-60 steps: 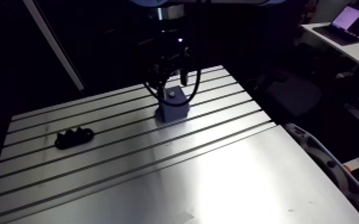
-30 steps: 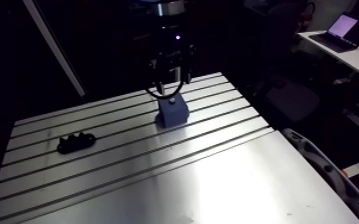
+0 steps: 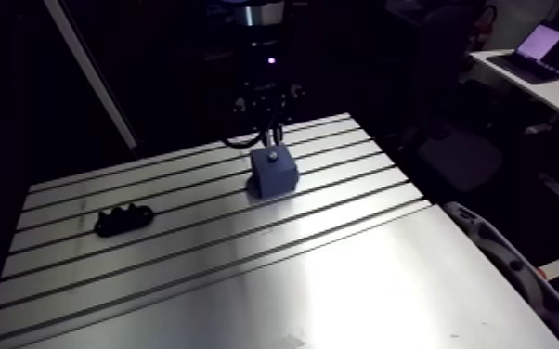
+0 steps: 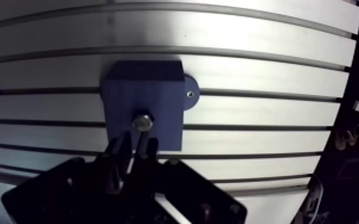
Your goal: Pick up the M10 bolt and insert it into the hex recess until seated.
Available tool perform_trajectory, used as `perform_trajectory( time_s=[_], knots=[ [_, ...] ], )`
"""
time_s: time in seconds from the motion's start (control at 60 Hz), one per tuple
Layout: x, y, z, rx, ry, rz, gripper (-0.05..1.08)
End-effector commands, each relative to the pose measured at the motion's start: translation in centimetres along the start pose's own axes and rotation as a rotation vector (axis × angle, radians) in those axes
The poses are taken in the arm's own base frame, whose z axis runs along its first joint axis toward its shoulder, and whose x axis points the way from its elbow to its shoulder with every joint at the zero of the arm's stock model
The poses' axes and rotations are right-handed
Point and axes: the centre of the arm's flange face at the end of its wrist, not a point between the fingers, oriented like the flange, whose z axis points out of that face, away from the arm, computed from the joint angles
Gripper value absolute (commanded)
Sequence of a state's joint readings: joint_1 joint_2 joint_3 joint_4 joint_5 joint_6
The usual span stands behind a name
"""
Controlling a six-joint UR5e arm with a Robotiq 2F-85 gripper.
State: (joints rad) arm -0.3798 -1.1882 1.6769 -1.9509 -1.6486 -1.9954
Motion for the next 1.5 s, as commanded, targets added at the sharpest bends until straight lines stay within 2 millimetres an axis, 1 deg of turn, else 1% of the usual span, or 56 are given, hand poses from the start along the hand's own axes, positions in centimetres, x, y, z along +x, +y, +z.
perform_trajectory(
  time_s=[0.017,0.2,0.4,0.583,0.8,1.0,1.5],
  knots=[
    [0.3,-0.9,0.3,0.011,0.000,-0.005,1.05],
    [0.7,-0.7,0.9,0.023,-0.004,-0.003,1.05],
    [0.8,-0.4,1.1,0.024,-0.005,-0.012,1.05],
    [1.1,-0.1,0.6,0.016,0.001,-0.013,1.05],
    [1.2,0.1,0.9,0.014,-0.005,-0.012,1.05],
    [1.2,0.0,1.6,0.016,-0.017,-0.013,1.05],
    [1.0,0.4,2.2,0.018,-0.027,-0.008,1.05]
  ],
)
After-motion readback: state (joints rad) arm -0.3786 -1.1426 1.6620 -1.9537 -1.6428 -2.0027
